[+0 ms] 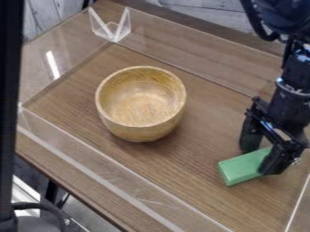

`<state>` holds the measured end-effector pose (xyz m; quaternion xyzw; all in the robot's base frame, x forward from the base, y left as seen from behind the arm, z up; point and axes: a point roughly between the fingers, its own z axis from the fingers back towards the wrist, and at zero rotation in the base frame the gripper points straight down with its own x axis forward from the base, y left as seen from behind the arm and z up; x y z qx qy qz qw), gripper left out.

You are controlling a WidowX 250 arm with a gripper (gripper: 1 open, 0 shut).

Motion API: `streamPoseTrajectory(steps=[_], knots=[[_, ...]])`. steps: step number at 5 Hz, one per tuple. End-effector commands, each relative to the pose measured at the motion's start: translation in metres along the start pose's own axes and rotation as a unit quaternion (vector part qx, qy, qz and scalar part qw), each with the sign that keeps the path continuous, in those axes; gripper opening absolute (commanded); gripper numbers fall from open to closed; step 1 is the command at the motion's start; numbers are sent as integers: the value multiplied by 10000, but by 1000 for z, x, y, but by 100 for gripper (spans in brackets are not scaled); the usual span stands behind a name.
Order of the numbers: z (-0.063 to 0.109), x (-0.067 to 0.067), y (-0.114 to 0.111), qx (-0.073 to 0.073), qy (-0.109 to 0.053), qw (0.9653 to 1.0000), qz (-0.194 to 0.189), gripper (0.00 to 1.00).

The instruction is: Put the green block in the brown bowl

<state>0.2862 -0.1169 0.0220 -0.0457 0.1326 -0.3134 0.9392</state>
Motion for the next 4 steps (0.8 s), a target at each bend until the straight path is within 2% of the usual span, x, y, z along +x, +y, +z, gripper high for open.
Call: streamPoseTrajectory(steps=[1,2,4], knots=[[-2,-3,2,-27,44,9999,-108,100],[-5,-7,1,-48,164,9998,-94,0],[-7,-10,-1,-43,343,9992,208,0]])
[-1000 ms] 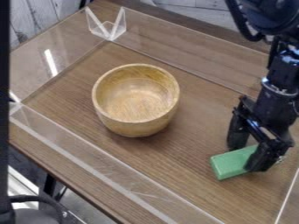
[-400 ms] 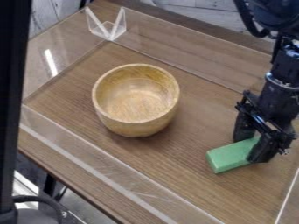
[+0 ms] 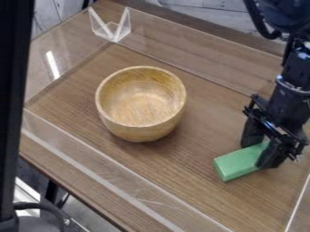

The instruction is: Put the green block in the brown bowl

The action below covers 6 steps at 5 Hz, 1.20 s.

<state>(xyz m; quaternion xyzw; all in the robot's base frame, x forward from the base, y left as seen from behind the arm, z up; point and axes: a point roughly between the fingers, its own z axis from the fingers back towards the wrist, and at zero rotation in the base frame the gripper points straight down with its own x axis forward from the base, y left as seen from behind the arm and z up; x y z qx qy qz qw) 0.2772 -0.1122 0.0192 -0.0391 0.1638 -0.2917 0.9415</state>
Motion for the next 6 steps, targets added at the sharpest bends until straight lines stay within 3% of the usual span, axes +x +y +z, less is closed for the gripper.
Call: streamPoseTrajectory(steps=[1,2,4,6], knots=[[-2,-3,2,140,-97,9997,-163,0],[-1,-5,3,262,-238,9989,-307,0],[16,-7,1,552,-254,9965,-576,0],[8,-7,6,551,-203,9949,-819,0]])
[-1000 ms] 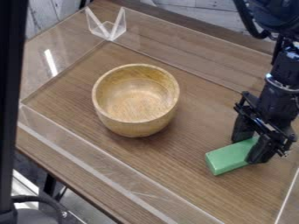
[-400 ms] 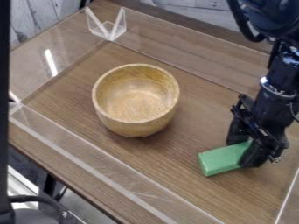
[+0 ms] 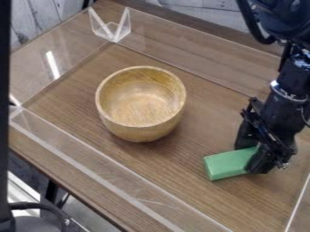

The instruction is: Put the green block in the brown bowl

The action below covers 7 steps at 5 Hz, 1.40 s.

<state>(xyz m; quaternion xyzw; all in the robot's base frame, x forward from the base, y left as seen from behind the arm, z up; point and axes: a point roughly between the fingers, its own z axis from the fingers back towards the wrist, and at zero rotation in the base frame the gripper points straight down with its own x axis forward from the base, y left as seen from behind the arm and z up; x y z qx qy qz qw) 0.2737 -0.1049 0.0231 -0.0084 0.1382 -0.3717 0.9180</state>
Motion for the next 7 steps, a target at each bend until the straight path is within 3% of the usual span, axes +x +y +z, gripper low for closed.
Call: streamPoseTrajectory(steps=[1,2,4,7], knots=[[8,1,7,180,-165,9995,217,0],[10,1,10,287,-214,9983,462,0],[12,7,10,524,-270,9967,552,0],[7,13,9,391,-313,9897,1338,0]])
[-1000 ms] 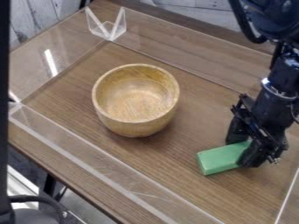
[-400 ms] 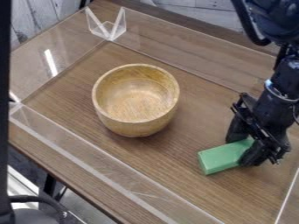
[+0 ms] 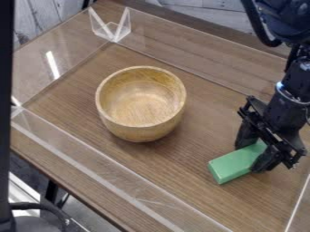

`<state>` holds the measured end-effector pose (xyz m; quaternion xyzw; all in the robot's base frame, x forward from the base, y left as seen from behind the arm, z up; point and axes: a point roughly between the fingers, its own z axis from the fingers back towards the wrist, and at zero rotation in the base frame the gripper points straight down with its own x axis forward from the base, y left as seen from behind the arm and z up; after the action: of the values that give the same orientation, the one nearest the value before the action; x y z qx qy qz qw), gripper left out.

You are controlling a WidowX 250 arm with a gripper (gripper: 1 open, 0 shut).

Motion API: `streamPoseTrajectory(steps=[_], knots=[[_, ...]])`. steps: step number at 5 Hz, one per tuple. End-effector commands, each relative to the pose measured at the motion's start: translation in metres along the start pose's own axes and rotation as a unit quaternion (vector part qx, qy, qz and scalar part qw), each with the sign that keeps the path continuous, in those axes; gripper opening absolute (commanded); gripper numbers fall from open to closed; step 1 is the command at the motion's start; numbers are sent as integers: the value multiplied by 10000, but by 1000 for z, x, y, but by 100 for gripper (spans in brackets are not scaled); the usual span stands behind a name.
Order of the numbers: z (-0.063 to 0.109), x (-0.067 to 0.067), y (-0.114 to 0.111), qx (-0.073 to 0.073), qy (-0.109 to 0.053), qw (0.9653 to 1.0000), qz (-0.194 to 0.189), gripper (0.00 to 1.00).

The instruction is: Put the green block in the brown bowl

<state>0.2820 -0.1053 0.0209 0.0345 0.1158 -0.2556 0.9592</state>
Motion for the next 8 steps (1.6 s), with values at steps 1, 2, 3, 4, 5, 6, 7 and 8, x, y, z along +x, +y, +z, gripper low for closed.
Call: streamPoseTrajectory(steps=[1,2,3,4,5,6,7,8], knots=[[8,4,4,83,-349,9992,155,0],[12,-1,6,135,-510,9983,251,0],[16,-3,8,146,-500,9986,132,0],[20,-4,9,155,-489,9987,15,0],[19,-8,13,43,-494,9987,-69,0],[28,-11,16,69,-486,9988,34,0],[36,-13,19,94,-478,9987,135,0],[38,-12,17,173,-400,9988,222,0]])
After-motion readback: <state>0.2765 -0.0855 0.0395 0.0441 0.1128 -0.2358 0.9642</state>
